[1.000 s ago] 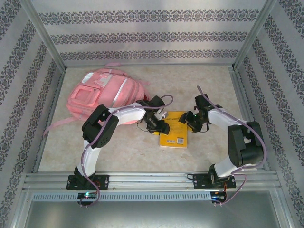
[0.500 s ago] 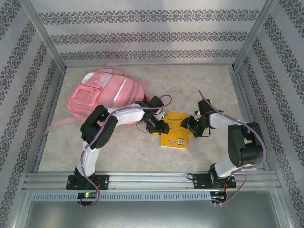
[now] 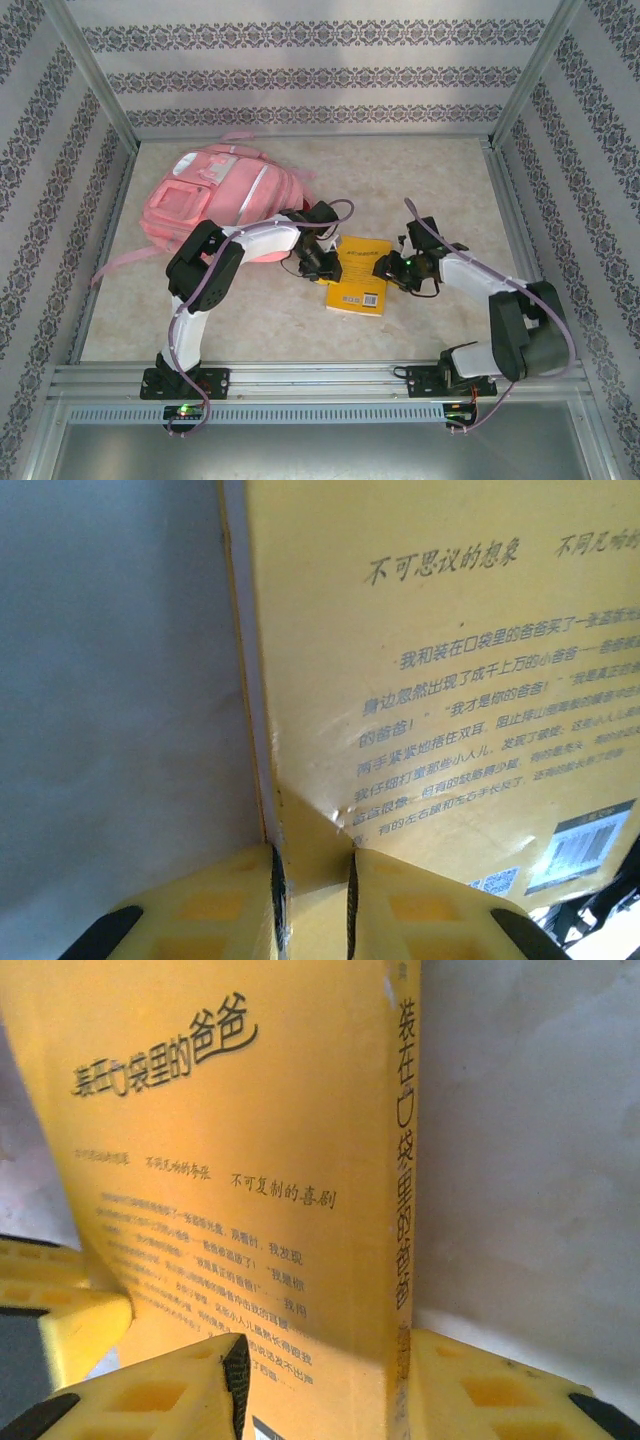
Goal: Pack books, pencil case, and school supplies into a backpack
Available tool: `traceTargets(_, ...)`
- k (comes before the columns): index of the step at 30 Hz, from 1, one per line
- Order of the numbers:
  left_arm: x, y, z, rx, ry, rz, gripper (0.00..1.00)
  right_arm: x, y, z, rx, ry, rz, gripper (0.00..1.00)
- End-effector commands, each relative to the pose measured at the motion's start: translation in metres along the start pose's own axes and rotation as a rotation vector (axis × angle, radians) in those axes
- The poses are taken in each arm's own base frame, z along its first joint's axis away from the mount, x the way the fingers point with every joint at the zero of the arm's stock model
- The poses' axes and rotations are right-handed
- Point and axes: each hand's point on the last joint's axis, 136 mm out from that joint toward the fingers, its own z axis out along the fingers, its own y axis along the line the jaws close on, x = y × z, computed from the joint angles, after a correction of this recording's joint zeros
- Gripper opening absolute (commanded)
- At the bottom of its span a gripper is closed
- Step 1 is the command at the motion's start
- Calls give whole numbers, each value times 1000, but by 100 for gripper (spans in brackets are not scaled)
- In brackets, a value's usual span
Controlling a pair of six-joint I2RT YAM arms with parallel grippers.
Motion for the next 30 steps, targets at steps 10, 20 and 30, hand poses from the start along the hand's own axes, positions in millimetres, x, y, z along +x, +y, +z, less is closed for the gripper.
traceTargets(10,1,-14,6,34,-18,98,21,16,64,-14,-368,72,-12,42)
traceTargets(20,3,-25,-4,102,-48,79,21,8,52,9,-278,102,11,34)
traceTargets(30,-12,-43,-79,242,-211,-8,52,-12,73,-47,-228,-59,-78,0)
